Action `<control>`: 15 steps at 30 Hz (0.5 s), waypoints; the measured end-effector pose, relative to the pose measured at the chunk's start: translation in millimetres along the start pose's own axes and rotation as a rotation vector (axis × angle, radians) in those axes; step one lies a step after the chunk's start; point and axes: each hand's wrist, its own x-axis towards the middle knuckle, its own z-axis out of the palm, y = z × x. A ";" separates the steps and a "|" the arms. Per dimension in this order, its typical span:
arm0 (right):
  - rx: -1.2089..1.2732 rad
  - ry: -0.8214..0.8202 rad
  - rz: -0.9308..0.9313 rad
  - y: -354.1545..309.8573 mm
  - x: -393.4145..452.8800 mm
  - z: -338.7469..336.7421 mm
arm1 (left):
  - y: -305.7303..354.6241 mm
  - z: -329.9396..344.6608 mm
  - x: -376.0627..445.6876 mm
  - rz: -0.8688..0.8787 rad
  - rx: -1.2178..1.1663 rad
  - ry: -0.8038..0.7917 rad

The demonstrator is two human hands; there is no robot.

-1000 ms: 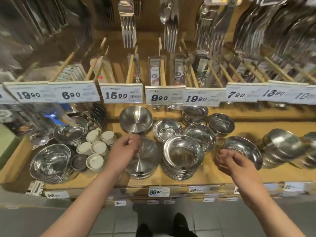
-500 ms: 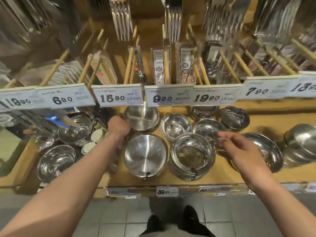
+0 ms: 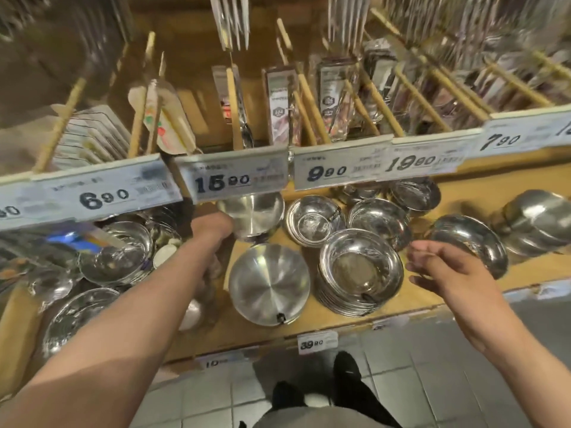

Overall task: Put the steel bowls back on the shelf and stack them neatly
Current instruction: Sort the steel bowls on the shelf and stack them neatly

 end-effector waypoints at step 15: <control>0.023 -0.045 -0.026 -4.0 -0.7 15.3 | -11.8 -29.1 -21.8 -0.053 -0.639 0.052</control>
